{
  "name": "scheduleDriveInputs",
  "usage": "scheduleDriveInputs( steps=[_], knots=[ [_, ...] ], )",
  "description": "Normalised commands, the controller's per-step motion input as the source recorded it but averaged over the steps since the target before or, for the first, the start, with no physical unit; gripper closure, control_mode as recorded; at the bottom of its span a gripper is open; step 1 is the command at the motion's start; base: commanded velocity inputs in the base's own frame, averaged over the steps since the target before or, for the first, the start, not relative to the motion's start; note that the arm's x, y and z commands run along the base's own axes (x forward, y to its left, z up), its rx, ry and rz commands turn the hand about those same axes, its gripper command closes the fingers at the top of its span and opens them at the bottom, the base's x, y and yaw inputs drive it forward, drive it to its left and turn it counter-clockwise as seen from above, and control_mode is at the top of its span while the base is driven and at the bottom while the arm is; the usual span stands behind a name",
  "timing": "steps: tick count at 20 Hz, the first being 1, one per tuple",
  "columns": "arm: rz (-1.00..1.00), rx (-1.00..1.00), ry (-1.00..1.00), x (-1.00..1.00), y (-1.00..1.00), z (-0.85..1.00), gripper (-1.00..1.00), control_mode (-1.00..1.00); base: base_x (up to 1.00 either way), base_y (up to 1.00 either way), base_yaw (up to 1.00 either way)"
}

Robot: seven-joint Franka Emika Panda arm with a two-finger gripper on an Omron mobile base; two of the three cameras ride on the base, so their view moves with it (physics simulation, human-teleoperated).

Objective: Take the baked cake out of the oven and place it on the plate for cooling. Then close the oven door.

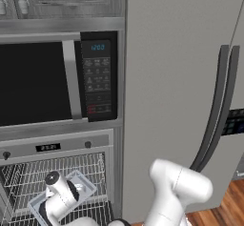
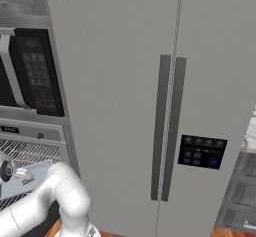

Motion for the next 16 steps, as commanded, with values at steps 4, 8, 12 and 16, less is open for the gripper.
scheduleDriveInputs(
  steps=[4,8,12,16],
  knots=[
    [0.0,0.0,0.0,0.22,0.21,-0.21,-1.0,-1.0,0.0,0.0,0.0],
    [0.0,-0.01,0.02,0.26,0.18,-0.25,-1.0,-1.0,0.0,0.0,0.0],
    [0.0,-0.05,0.05,0.34,0.19,-0.33,-1.0,-1.0,0.0,0.0,0.0],
    [0.0,-0.05,0.07,0.31,0.17,-0.31,-1.0,-1.0,0.0,0.0,0.0]
  ],
)
